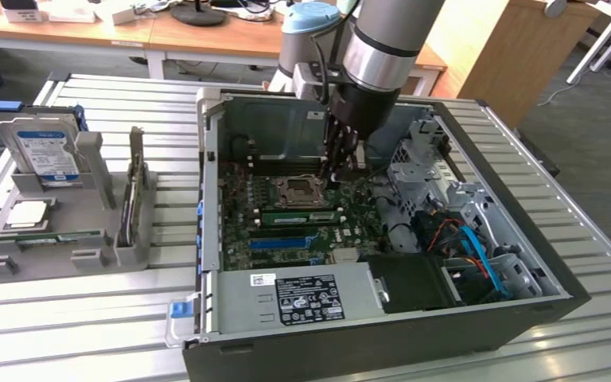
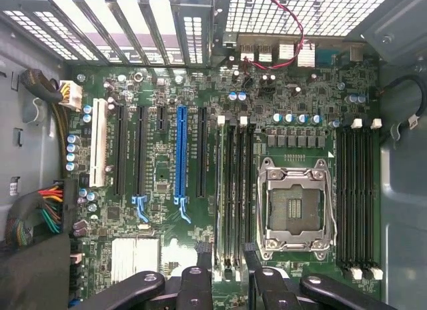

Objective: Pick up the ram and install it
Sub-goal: 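Insert the ram into the slot, then press down the ram until it locks into place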

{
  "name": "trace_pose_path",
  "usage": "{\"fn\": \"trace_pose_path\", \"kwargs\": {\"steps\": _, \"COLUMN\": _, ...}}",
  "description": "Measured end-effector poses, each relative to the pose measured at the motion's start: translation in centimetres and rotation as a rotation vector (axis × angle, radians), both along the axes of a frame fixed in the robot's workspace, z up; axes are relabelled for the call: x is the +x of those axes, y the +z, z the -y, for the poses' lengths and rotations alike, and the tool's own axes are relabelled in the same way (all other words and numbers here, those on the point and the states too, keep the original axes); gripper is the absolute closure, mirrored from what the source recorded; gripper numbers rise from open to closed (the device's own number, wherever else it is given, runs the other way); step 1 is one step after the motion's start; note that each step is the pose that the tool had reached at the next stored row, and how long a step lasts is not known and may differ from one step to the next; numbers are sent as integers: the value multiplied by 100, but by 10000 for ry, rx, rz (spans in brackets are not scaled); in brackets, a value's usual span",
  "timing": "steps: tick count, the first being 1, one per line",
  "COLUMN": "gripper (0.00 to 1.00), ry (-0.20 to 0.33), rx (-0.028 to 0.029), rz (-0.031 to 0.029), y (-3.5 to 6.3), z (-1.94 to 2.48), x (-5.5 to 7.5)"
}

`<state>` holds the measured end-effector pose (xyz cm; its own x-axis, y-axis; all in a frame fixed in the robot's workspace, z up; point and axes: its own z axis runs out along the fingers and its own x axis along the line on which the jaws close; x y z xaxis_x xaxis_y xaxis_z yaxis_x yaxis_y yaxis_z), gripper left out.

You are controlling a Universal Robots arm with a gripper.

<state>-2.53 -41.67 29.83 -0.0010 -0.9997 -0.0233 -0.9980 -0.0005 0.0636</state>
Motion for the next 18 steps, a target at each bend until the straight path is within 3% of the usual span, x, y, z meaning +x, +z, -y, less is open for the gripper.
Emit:
{"fn": "trace_pose_path", "kwargs": {"steps": 12, "gripper": 69, "ry": 31, "rx": 0, "rz": 107, "y": 0, "z": 0, "x": -1}}
{"fn": "trace_pose_path", "kwargs": {"steps": 18, "gripper": 69, "ry": 35, "rx": 0, "rz": 111, "y": 0, "z": 0, "x": -1}}
